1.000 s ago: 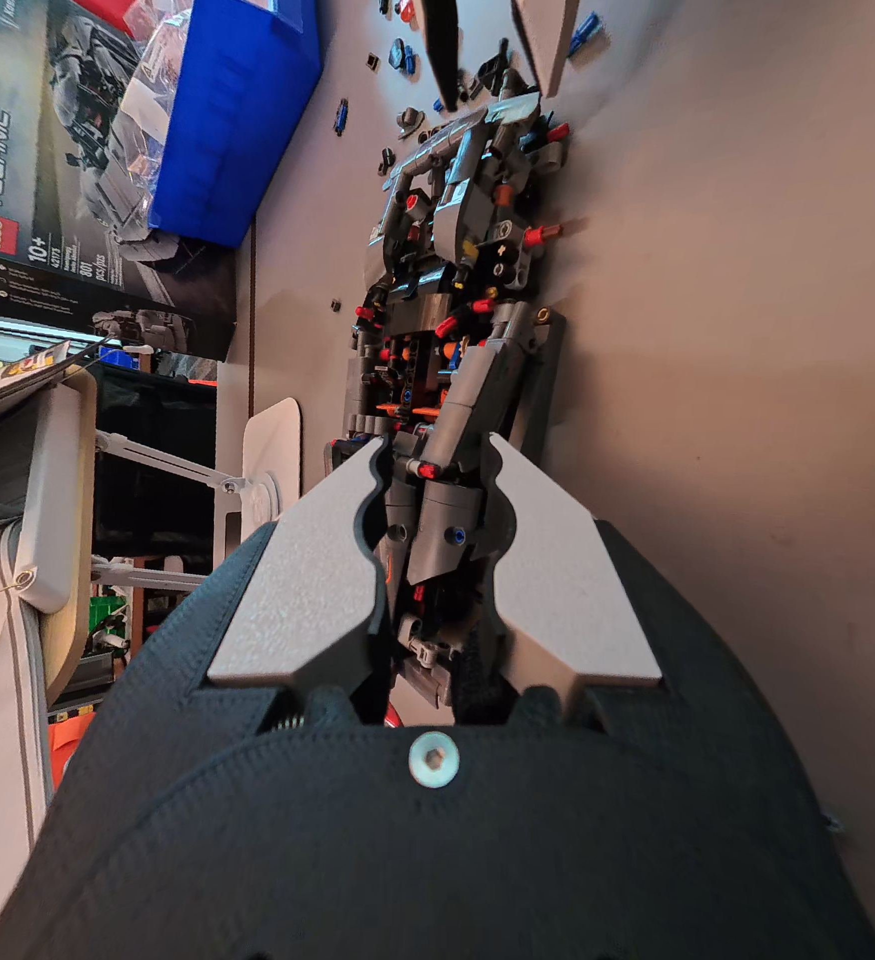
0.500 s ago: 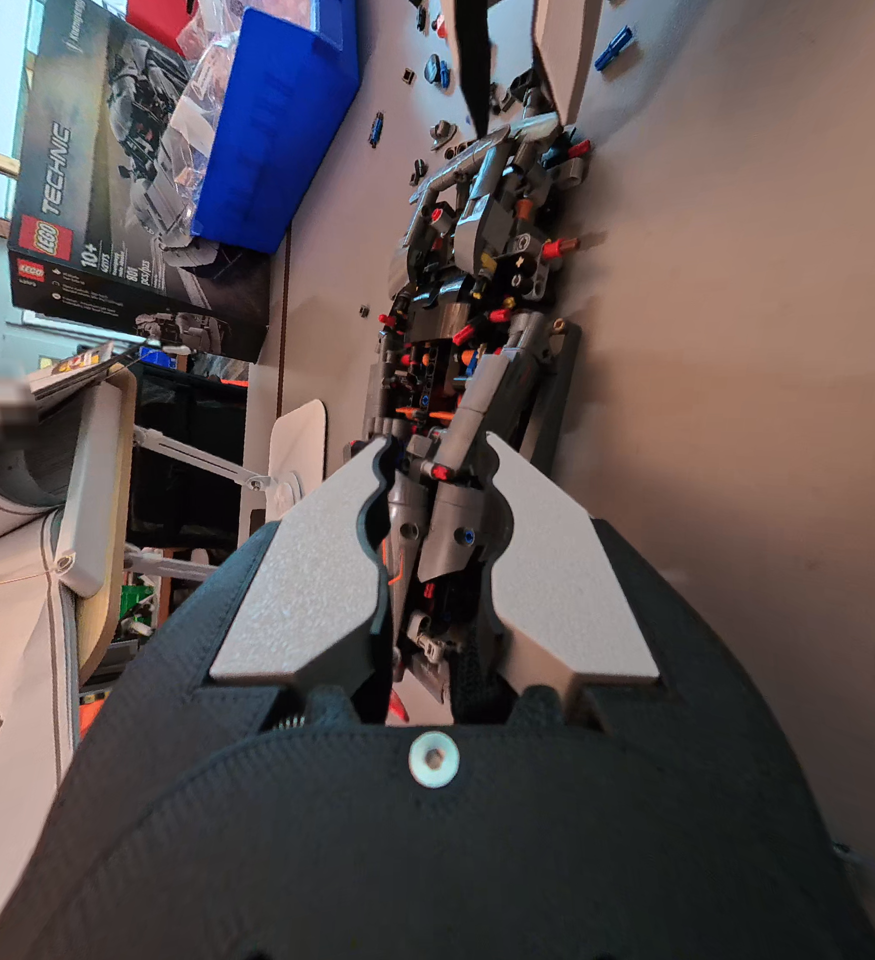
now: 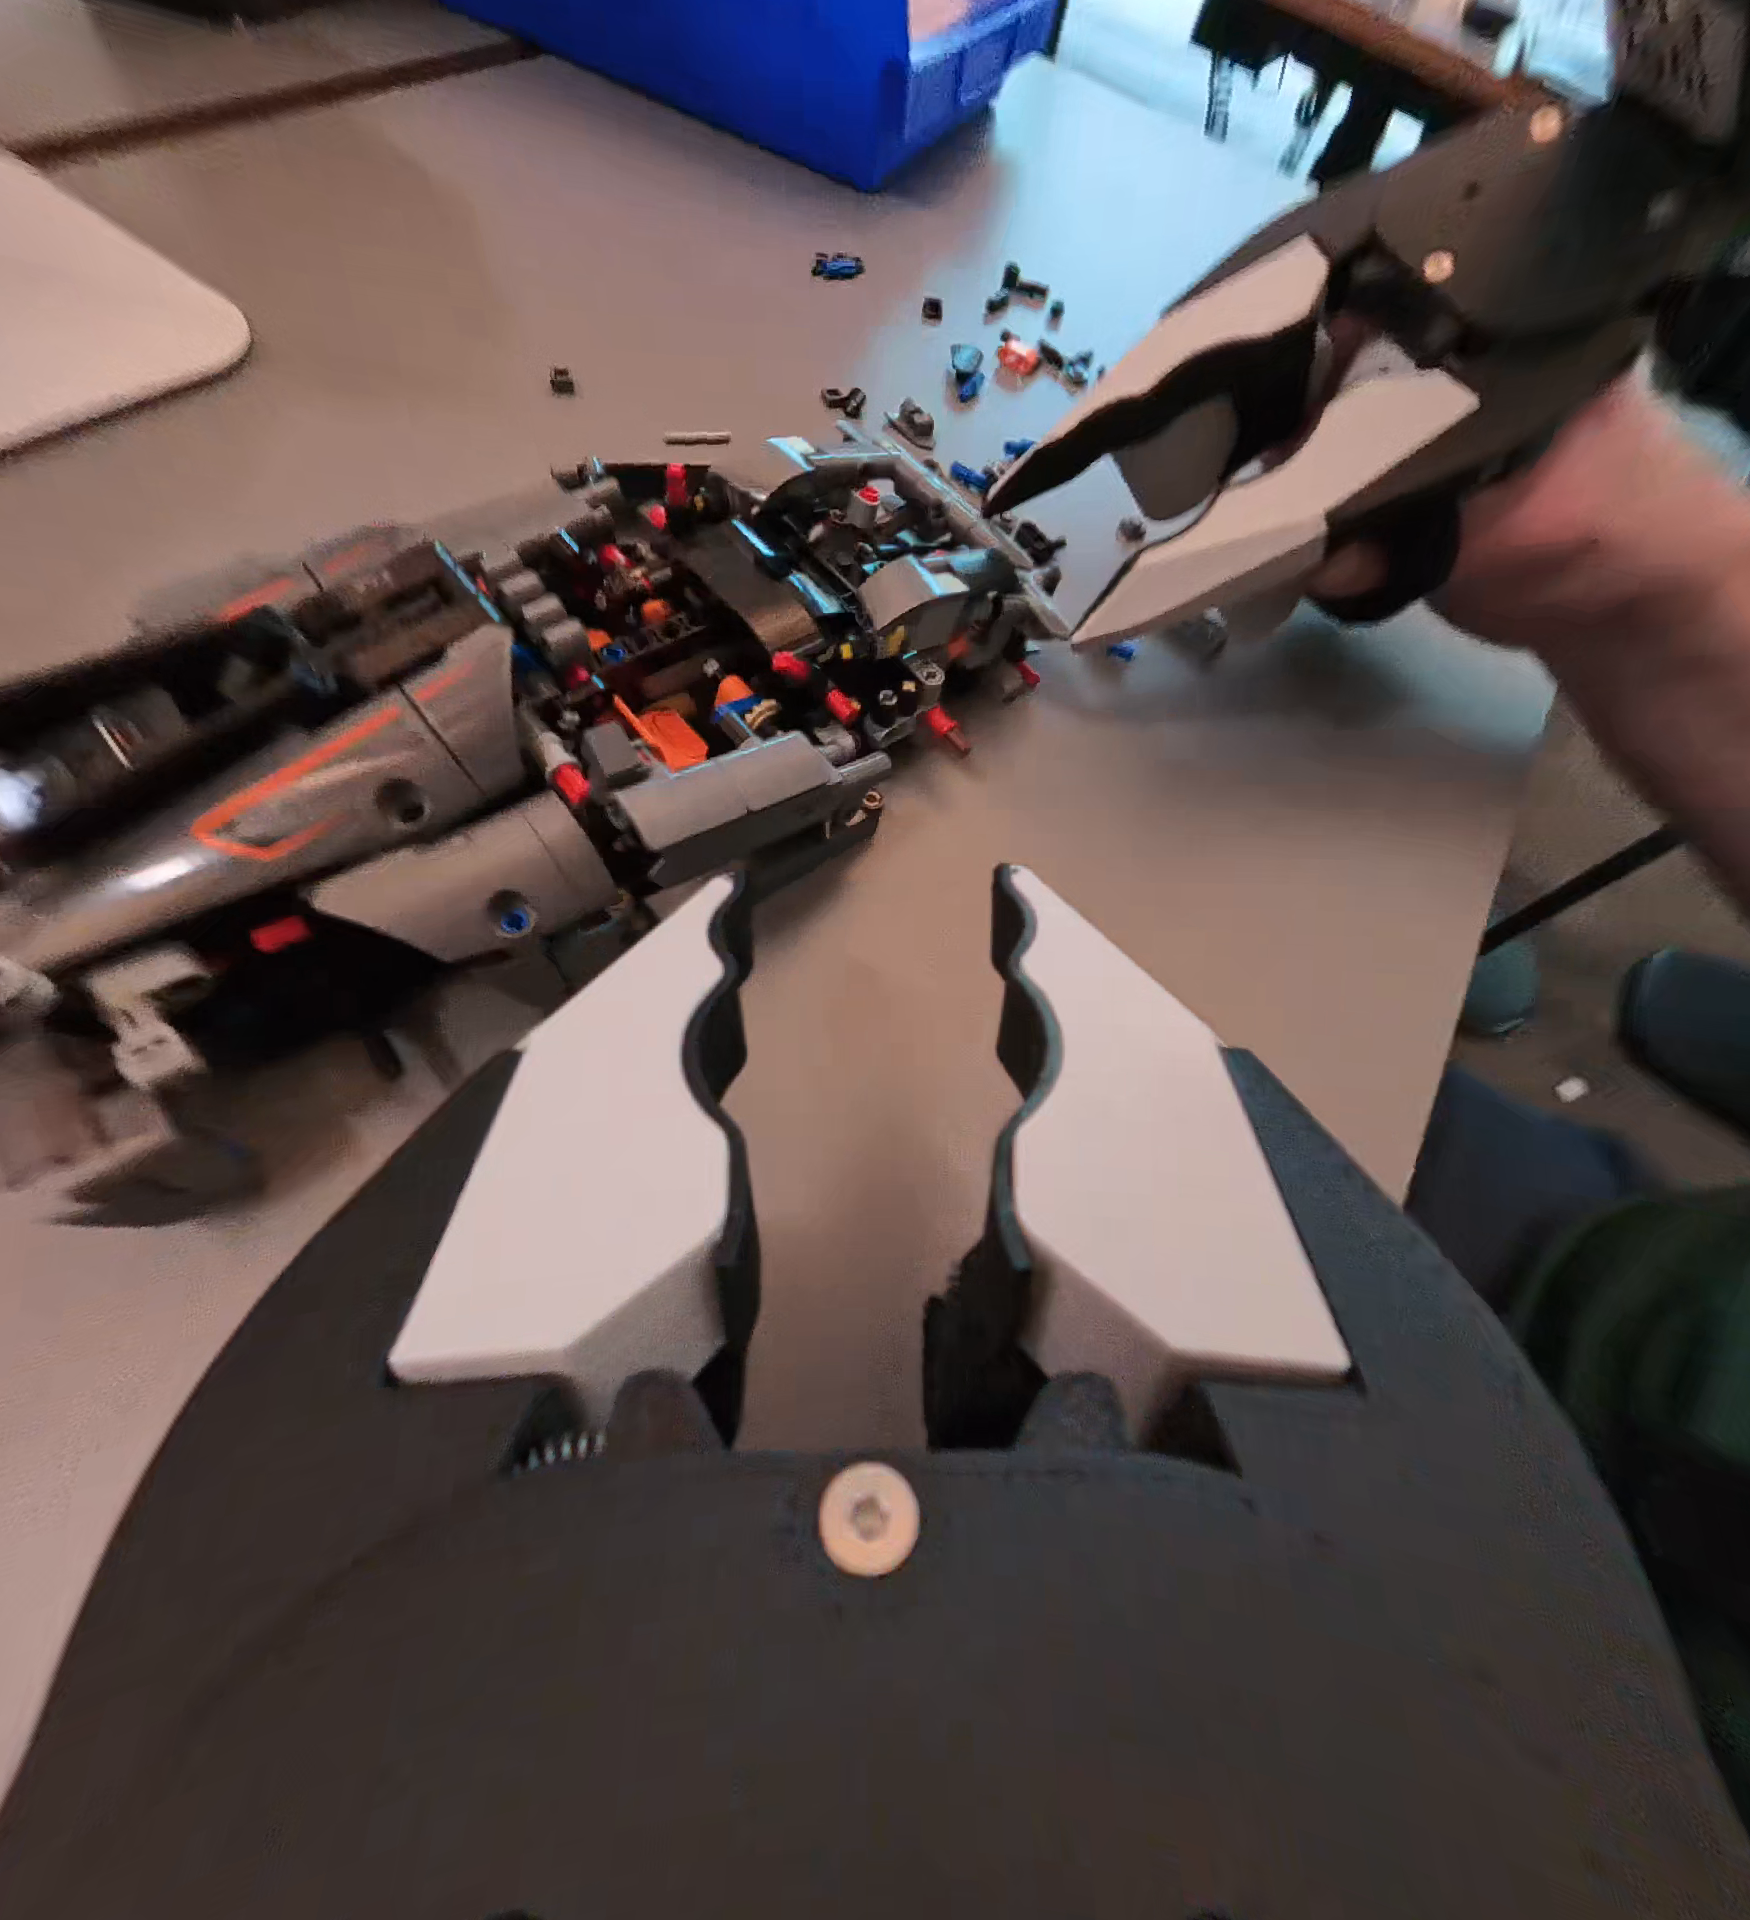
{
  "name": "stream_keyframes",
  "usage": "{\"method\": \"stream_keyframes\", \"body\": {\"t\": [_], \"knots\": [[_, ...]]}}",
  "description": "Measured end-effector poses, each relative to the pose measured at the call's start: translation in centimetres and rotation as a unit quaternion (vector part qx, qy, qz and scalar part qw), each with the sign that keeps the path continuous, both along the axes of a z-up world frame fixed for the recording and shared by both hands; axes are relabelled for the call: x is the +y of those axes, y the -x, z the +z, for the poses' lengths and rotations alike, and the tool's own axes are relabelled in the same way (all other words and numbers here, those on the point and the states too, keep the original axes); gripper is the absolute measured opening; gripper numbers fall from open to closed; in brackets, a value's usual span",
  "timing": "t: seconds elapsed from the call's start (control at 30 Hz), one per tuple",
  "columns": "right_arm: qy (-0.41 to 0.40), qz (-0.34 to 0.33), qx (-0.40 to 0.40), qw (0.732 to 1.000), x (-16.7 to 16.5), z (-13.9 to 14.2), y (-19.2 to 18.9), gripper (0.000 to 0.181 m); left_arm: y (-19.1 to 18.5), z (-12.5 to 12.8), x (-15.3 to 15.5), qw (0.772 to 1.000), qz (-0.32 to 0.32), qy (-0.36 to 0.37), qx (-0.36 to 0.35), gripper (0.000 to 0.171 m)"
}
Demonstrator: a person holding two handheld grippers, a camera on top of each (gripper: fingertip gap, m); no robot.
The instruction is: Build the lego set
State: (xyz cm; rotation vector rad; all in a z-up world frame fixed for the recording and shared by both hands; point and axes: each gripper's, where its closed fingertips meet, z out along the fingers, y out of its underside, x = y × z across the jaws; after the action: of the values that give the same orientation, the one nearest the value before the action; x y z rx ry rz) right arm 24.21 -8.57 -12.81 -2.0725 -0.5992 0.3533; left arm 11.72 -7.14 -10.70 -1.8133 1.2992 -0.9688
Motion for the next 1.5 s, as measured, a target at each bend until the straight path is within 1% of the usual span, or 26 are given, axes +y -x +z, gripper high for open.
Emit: {"method": "stream_keyframes", "body": {"t": [0.07, 0.1, 0.13, 0.17, 0.23, 0.3, 0.4, 0.53, 0.73, 0.9, 1.0, 1.2, 1.33, 1.5], "knots": [[-0.001, -0.002, 0.007, 1.0, 0.1, 0.0, 0.0, 0.053, -0.5, -1.1, -0.4, 0.998, 0.0, 0.06, -0.007, 0.049], [-0.002, -0.004, 0.01, 1.0, 0.1, 0.0, -0.1, 0.053, -0.7, -1.7, -0.3, 0.997, 0.004, 0.078, 0.0, 0.056], [-0.002, -0.005, 0.013, 1.0, 0.1, 0.0, -0.1, 0.054, -0.9, -1.6, 0.0, 0.996, 0.012, 0.088, -0.011, 0.059], [-0.004, -0.007, 0.014, 1.0, 0.1, 0.0, -0.1, 0.054, -1.1, -1.3, 0.3, 0.995, 0.016, 0.097, -0.029, 0.057], [-0.009, -0.007, 0.016, 1.0, 0.1, 0.2, -0.1, 0.054, -1.4, -1.1, 0.4, 0.992, 0.017, 0.119, -0.047, 0.059], [-0.015, -0.001, 0.023, 1.0, 0.1, 0.6, 0.0, 0.054, -1.9, -0.4, 0.2, 0.989, 0.014, 0.131, -0.072, 0.052], [-0.01, 0.0, 0.028, 1.0, 0.4, 0.8, -0.2, 0.055, -2.1, 0.4, 0.5, 0.988, 0.026, 0.12, -0.098, 0.046], [-0.003, 0.001, 0.023, 1.0, 0.8, 0.4, -0.3, 0.054, -2.4, 0.4, 0.7, 0.988, 0.033, 0.111, -0.103, 0.048], [-0.002, 0.002, 0.036, 0.999, 0.9, 0.3, -0.3, 0.054, -2.7, 0.5, 1.0, 0.993, 0.043, 0.062, -0.091, 0.048], [-0.026, -0.009, 0.048, 0.998, 1.4, 1.6, -1.1, 0.055, -2.6, 0.4, 1.2, 0.994, 0.056, 0.039, -0.081, 0.049], [-0.019, -0.017, 0.02, 0.999, 2.1, 1.1, -1.6, 0.058, -2.3, 0.4, 1.5, 0.993, 0.069, 0.043, -0.085, 0.049], [-0.009, -0.012, 0.008, 1.0, 3.0, 0.1, -1.4, 0.057, -2.5, 0.5, 1.8, 0.991, 0.079, 0.057, -0.094, 0.048], [-0.008, -0.008, 0.022, 1.0, 2.9, 0.1, -1.3, 0.056, -2.9, 0.7, 1.8, 0.991, 0.08, 0.042, -0.094, 0.049], [-0.004, -0.006, 0.024, 1.0, 2.9, 0.0, -1.2, 0.056, -3.7, 0.6, 1.6, 0.995, 0.073, 0.008, -0.073, 0.047]]}}
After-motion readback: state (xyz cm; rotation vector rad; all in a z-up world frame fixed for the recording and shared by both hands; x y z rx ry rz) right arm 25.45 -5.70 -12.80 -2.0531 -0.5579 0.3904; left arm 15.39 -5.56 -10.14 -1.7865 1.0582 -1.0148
